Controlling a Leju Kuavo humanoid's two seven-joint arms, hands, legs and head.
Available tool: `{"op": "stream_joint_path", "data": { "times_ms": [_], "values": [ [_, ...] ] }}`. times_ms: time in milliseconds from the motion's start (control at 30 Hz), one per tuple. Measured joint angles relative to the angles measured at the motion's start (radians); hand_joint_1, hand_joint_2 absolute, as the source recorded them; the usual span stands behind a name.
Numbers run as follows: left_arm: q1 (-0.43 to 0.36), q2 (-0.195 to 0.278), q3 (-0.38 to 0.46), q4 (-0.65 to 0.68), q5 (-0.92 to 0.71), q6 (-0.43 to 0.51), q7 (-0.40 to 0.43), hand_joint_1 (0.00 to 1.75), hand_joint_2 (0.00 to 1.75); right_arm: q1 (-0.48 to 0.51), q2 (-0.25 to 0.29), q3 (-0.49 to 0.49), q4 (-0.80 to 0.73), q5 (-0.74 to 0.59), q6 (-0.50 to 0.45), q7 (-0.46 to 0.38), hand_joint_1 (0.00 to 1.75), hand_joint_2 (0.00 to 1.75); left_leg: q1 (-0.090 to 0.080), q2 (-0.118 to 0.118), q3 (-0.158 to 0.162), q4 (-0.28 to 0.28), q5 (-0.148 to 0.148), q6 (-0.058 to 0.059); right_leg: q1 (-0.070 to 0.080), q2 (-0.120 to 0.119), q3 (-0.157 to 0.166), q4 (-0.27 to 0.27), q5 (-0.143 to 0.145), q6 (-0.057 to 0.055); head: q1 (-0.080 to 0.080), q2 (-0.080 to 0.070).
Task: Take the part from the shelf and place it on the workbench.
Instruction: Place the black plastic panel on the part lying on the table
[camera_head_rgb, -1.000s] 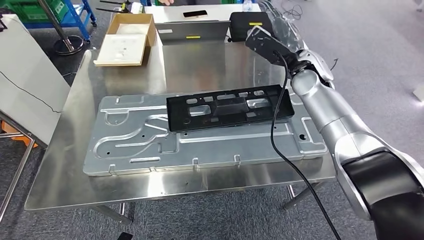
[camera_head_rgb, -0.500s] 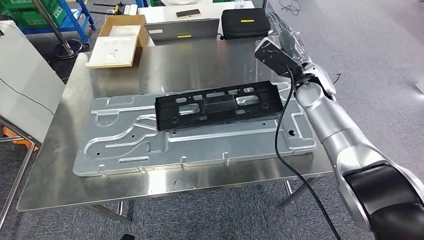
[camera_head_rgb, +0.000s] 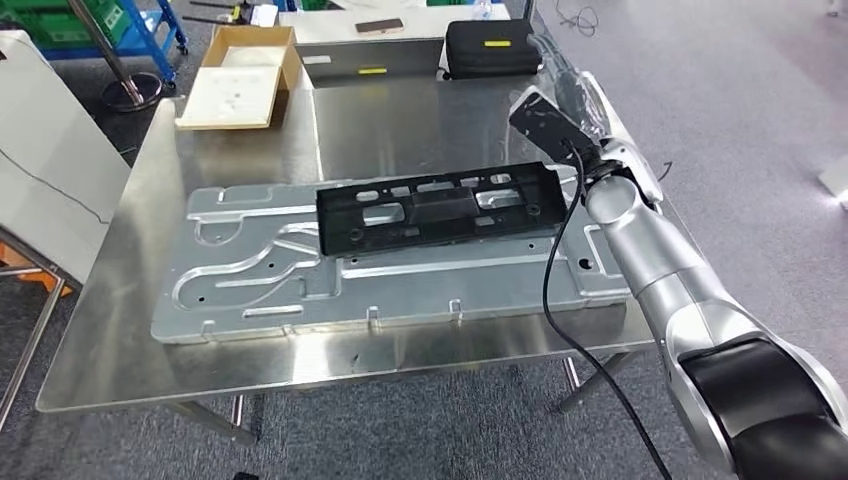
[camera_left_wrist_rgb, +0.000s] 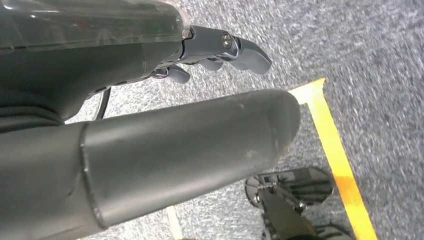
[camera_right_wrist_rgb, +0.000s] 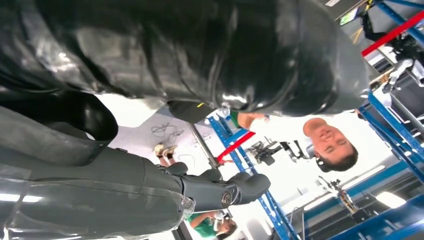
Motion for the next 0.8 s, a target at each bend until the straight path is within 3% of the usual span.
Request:
{"op": "stream_joint_path", "data": {
  "times_ms": [67,100,133,167,200,267,300,333,433,467,500,567,600,633,667,700,733,800],
  "values": [
    [0.0,0.0,0.003,0.0,0.0,-0.001,0.0,0.0,0.0,0.01,-0.007,-0.012,0.0,-0.004,-0.001,-0.003,0.0,0.0,0.0,0.001,-0.013,-0.002,0.012,0.004,-0.007,0.0,-0.041,0.119,-0.083,0.009,0.0,0.0],
    [0.001,0.0,0.004,0.0,0.0,-0.001,0.0,0.0,0.0,0.017,-0.01,-0.017,0.0,-0.005,-0.002,-0.004,0.0,0.0,0.0,0.001,-0.022,-0.001,0.017,0.003,-0.01,0.0,-0.058,0.176,-0.112,0.013,0.0,0.0],
    [0.002,0.0,0.006,0.0,0.0,-0.001,0.0,0.0,0.0,0.026,-0.011,-0.022,-0.001,-0.007,-0.002,-0.005,0.0,0.0,0.0,0.002,-0.03,0.001,0.023,0.002,-0.013,-0.001,-0.062,0.207,-0.123,0.017,0.0,0.0],
    [0.003,0.0,0.007,0.0,0.0,-0.002,0.0,0.0,0.0,0.034,-0.013,-0.026,-0.003,-0.008,-0.002,-0.005,0.0,0.0,0.001,0.002,-0.039,0.003,0.028,-0.001,-0.017,-0.002,-0.047,0.201,-0.115,0.02,0.0,0.0],
    [0.004,-0.001,0.008,0.0,-0.001,-0.002,0.0,0.0,0.0,0.039,-0.016,-0.03,-0.006,-0.01,-0.003,-0.005,0.0,0.0,0.001,0.003,-0.048,0.006,0.033,-0.004,-0.02,-0.003,-0.012,0.157,-0.092,0.023,0.0,0.0],
    [0.003,-0.002,0.01,0.0,-0.002,-0.003,0.0,0.0,0.0,0.045,-0.021,-0.042,-0.015,-0.012,-0.003,-0.009,0.0,0.0,0.001,0.003,-0.065,0.015,0.043,-0.012,-0.023,-0.004,0.077,0.023,-0.051,0.023,0.0,0.0],
    [0.003,-0.002,0.011,0.0,-0.002,-0.002,0.0,0.0,0.0,0.048,-0.024,-0.049,-0.019,-0.014,-0.004,-0.012,0.0,0.0,0.0,0.002,-0.069,0.017,0.048,-0.018,-0.021,-0.004,0.105,-0.024,-0.039,0.019,0.0,0.0],
    [0.003,-0.003,0.011,0.0,-0.003,-0.002,0.0,0.0,0.0,0.051,-0.028,-0.056,-0.023,-0.015,-0.005,-0.016,0.0,0.0,0.0,0.002,-0.072,0.018,0.054,-0.024,-0.017,-0.003,0.117,-0.05,-0.036,0.015,0.0,0.0],
    [0.006,-0.003,0.012,0.0,-0.005,-0.001,0.0,0.0,0.0,0.066,-0.037,-0.072,-0.03,-0.019,-0.006,-0.023,0.0,0.0,0.001,-0.001,-0.079,0.013,0.069,-0.044,-0.014,-0.003,0.104,-0.059,-0.017,-0.008,0.0,0.0],
    [0.007,-0.003,0.013,0.0,-0.006,-0.001,0.0,0.0,0.0,0.07,-0.039,-0.076,-0.033,-0.02,-0.006,-0.025,0.0,0.0,0.002,-0.002,-0.087,0.025,0.051,-0.049,-0.015,-0.004,0.095,-0.061,-0.005,-0.018,0.0,0.0],
    [0.009,-0.003,0.013,0.0,-0.006,-0.002,0.0,0.0,0.0,0.074,-0.039,-0.079,-0.036,-0.021,-0.006,-0.026,0.0,0.0,0.002,-0.002,-0.101,0.056,0.013,-0.054,-0.017,-0.005,0.085,-0.064,0.007,-0.027,0.0,0.0],
    [0.009,-0.004,0.013,0.0,-0.004,-0.003,-0.001,0.0,0.0,0.086,-0.041,-0.086,-0.043,-0.025,-0.006,-0.027,0.0,0.0,0.004,-0.002,-0.137,0.176,-0.092,-0.06,-0.016,-0.005,0.058,-0.065,0.03,-0.038,-0.001,0.0],
    [0.009,-0.005,0.013,0.0,-0.003,-0.004,-0.001,0.0,0.0,0.093,-0.042,-0.09,-0.046,-0.027,-0.006,-0.028,0.0,0.0,0.004,-0.002,-0.151,0.243,-0.13,-0.062,-0.013,-0.005,0.042,-0.064,0.041,-0.039,-0.001,0.0],
    [0.009,-0.005,0.013,0.0,-0.001,-0.005,-0.001,0.0,0.0,0.101,-0.044,-0.093,-0.049,-0.029,-0.006,-0.028,0.0,0.0,0.004,-0.002,-0.153,0.292,-0.145,-0.062,-0.011,-0.005,0.026,-0.062,0.053,-0.04,-0.001,0.0],
    [0.009,-0.005,0.013,0.0,0.0,-0.005,-0.001,0.0,0.0,0.109,-0.046,-0.098,-0.052,-0.03,-0.006,-0.029,0.0,0.0,0.004,-0.002,-0.141,0.312,-0.139,-0.06,-0.008,-0.005,0.011,-0.06,0.063,-0.04,-0.001,0.0],
    [0.009,-0.005,0.013,0.0,0.0,-0.005,-0.001,0.0,0.0,0.116,-0.048,-0.102,-0.055,-0.03,-0.006,-0.03,0.0,0.0,0.003,-0.002,-0.111,0.297,-0.118,-0.056,-0.005,-0.004,-0.004,-0.058,0.073,-0.039,-0.001,0.0],
    [0.008,-0.005,0.013,0.0,0.0,-0.005,-0.001,0.0,0.0,0.121,-0.05,-0.105,-0.059,-0.03,-0.006,-0.03,0.0,0.0,0.0,-0.003,-0.064,0.247,-0.096,-0.049,-0.003,-0.003,-0.017,-0.056,0.083,-0.038,-0.001,0.0],
    [0.005,-0.003,0.013,-0.001,0.0,-0.006,-0.001,0.0,0.0,0.126,-0.054,-0.111,-0.067,-0.03,-0.006,-0.033,0.0,0.0,-0.007,-0.004,0.047,0.102,-0.093,-0.032,-0.001,-0.003,-0.034,-0.054,0.1,-0.032,0.0,0.0]
  ]
}}
